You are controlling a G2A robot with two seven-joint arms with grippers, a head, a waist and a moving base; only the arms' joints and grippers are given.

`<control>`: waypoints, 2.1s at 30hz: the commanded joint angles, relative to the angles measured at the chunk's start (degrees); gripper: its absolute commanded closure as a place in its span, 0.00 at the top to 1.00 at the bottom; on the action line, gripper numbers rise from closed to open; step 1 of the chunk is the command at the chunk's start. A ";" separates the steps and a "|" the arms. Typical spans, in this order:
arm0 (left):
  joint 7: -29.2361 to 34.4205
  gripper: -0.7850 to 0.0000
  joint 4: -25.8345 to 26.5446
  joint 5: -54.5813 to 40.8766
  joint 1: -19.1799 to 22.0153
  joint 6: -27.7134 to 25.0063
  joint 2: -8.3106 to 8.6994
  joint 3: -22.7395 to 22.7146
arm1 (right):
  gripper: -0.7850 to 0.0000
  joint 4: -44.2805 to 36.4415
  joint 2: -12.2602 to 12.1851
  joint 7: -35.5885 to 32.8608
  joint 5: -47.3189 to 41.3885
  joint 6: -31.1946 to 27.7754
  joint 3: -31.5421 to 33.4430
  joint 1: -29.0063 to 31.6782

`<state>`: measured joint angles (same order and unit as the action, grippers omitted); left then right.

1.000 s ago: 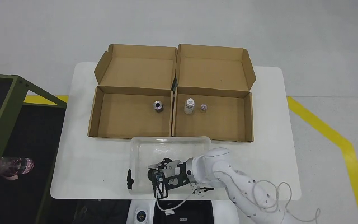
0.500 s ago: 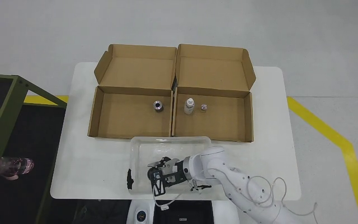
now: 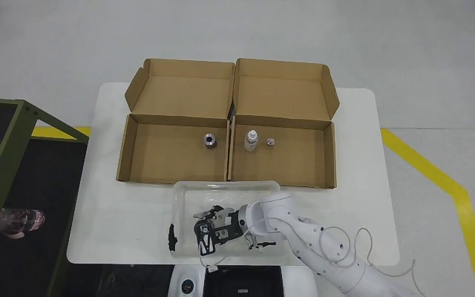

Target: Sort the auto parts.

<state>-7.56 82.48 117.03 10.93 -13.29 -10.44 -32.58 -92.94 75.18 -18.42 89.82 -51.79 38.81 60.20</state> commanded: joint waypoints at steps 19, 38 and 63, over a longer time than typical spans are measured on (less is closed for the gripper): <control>0.00 1.00 0.00 0.00 0.00 0.00 0.00 0.00 | 0.00 1.24 0.25 5.35 -3.56 0.45 1.65 -3.23; 0.00 1.00 0.00 0.00 0.00 0.00 0.00 0.00 | 0.00 -7.00 -1.24 7.18 -5.58 0.14 7.60 -3.30; 0.00 1.00 0.00 0.00 0.00 0.00 0.00 0.00 | 0.00 -10.34 -2.34 13.22 -8.67 2.79 15.10 -5.04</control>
<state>-7.56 82.48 117.03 10.93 -13.29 -10.44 -32.58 -103.06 72.90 -5.22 81.31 -49.05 53.54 55.21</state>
